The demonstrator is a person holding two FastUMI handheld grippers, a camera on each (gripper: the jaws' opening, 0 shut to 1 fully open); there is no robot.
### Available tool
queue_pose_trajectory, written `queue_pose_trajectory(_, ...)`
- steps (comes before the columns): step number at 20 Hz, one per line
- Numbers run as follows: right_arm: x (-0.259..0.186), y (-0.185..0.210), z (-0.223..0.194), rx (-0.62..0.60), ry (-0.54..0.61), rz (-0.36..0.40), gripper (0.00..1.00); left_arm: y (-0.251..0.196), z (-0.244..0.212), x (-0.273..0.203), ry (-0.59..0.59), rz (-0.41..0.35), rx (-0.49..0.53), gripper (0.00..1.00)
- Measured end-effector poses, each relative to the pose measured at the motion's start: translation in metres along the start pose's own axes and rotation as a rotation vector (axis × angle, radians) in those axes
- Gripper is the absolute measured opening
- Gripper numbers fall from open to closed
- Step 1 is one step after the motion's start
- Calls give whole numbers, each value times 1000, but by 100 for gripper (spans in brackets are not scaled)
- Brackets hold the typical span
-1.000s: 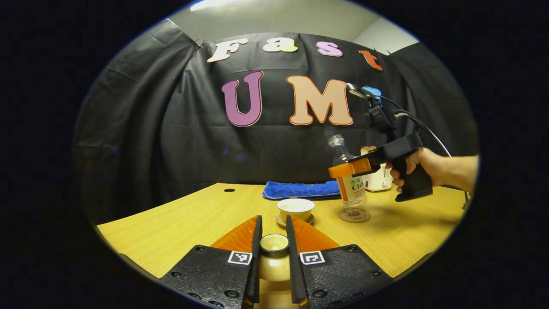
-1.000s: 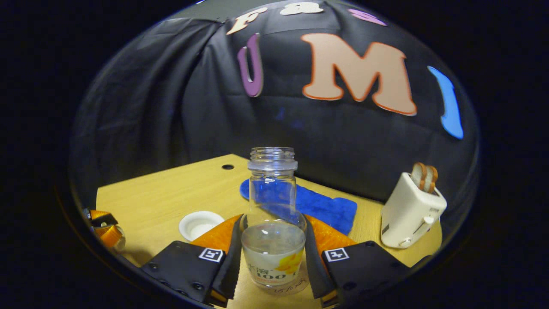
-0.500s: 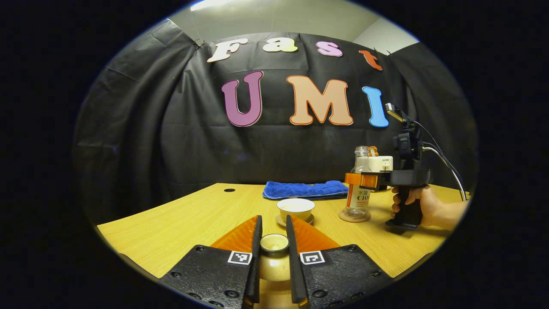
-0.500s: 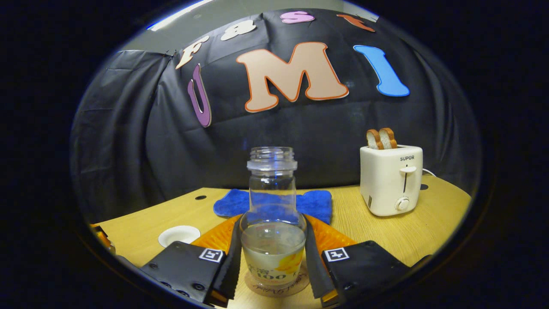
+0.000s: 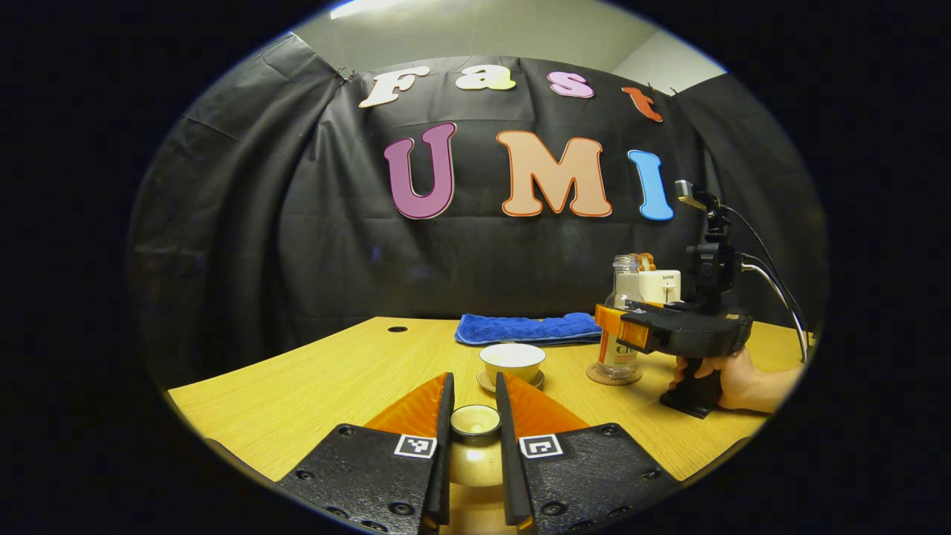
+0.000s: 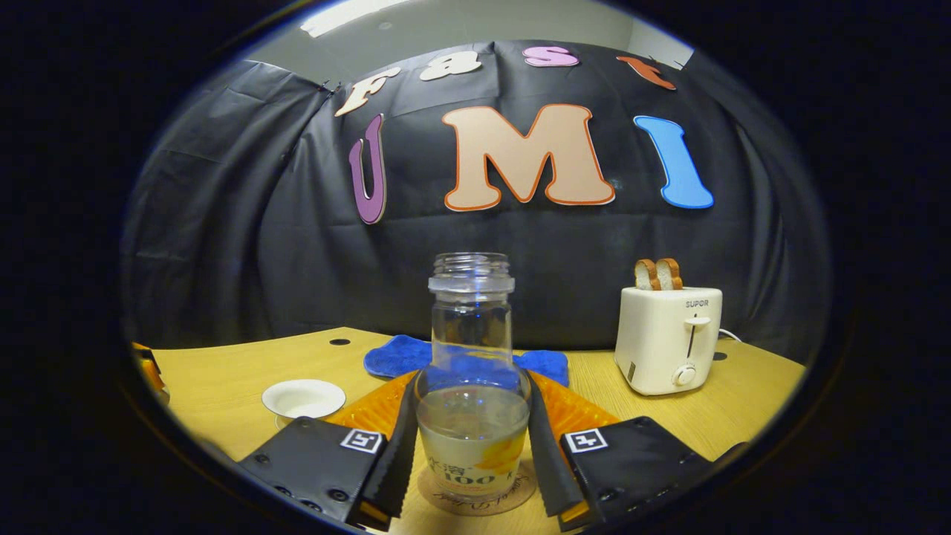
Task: Open the teacup lid with one hand, grasp the water bottle and pour water into the teacup with the other hand; after pouring, place the water bottle on the coaster and then close the teacup lid.
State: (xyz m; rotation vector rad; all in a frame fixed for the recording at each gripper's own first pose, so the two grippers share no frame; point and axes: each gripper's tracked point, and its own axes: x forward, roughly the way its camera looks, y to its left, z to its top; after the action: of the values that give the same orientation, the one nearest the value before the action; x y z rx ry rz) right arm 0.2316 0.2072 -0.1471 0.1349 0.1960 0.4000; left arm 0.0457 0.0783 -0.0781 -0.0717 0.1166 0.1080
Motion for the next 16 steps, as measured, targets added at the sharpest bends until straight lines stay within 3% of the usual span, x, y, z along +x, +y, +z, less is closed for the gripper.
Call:
queue_pose_trajectory(3, 0, -5, -1, -13, 11, -20, 75, -1, -1, -1, -1, 0, -1, 26)
queue_pose_trajectory(5, -3, -6, 0, -10, 13, -28, 81, -1, 0, 0, -1, -6, 0, 26)
queue_pose_trajectory(7, -8, -4, 0, -9, 12, -21, 100, -1, 1, 1, -4, -11, -1, 26)
queue_pose_trajectory(13, -24, -3, 0, -7, 14, 16, 100, 4, -1, 18, -3, 7, -2, 26)
queue_pose_trajectory(16, -42, -10, 1, -7, 14, 24, 99, -7, 1, 33, -10, -41, 2, 26)
